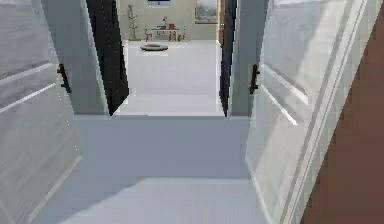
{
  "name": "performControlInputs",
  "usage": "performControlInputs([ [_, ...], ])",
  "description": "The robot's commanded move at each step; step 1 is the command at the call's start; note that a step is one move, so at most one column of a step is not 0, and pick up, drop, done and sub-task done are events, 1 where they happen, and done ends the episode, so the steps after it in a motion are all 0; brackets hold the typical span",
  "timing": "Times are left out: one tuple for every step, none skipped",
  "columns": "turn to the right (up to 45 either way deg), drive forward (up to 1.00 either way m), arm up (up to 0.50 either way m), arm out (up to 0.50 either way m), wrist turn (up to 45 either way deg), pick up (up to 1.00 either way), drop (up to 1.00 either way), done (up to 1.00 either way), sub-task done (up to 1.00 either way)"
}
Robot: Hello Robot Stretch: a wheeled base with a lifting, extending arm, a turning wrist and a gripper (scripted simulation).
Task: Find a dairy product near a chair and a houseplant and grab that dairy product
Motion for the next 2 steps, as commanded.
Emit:
performControlInputs([
  [-24.0, 0.0, 0.0, 0.0, 0.0, 0.0, 0.0, 0.0, 0.0],
  [0.0, 0.65, 0.0, 0.0, 0.0, 0.0, 0.0, 0.0, 0.0],
])
